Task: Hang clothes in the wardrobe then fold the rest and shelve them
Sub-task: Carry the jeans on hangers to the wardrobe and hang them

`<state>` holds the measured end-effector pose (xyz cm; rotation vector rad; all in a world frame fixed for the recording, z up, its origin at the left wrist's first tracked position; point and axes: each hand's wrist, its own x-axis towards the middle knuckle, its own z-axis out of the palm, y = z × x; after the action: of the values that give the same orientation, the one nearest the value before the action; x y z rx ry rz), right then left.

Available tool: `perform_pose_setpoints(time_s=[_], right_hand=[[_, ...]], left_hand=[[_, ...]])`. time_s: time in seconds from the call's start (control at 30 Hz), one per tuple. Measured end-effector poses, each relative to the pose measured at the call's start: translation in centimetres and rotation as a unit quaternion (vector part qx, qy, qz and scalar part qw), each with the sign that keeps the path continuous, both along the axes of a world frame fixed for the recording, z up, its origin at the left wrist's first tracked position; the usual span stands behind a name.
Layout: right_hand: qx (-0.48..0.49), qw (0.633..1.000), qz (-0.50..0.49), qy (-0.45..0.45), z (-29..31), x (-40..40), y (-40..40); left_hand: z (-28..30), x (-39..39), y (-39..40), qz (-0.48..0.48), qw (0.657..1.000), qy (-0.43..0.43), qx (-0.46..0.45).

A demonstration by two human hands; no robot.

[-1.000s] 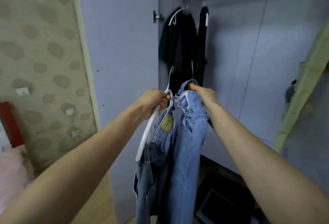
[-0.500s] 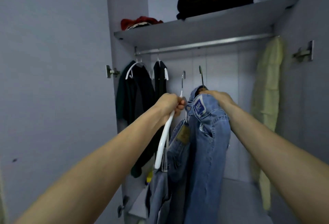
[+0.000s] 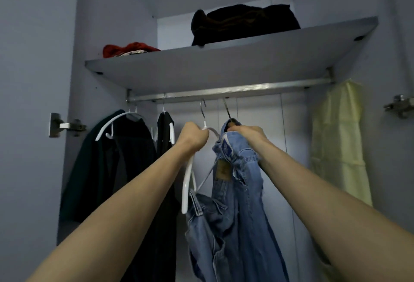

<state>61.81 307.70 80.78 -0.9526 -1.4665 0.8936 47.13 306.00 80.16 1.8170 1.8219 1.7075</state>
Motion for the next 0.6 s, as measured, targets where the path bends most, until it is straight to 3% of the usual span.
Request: perform_pose_setpoints(time_s=[0.3, 0.6], right_hand=[[0.077, 0.993, 0.051, 0.073, 4.3, -3.1, 10.1], [0.099, 0.992, 0.03, 0.067, 4.5, -5.4, 13.7]], left_hand=[[7.7, -2.2, 9.2, 0.105, 0.991, 0.055, 0.06], [11.7, -6.1, 13.5, 0.136, 0.983, 0.112, 0.048]])
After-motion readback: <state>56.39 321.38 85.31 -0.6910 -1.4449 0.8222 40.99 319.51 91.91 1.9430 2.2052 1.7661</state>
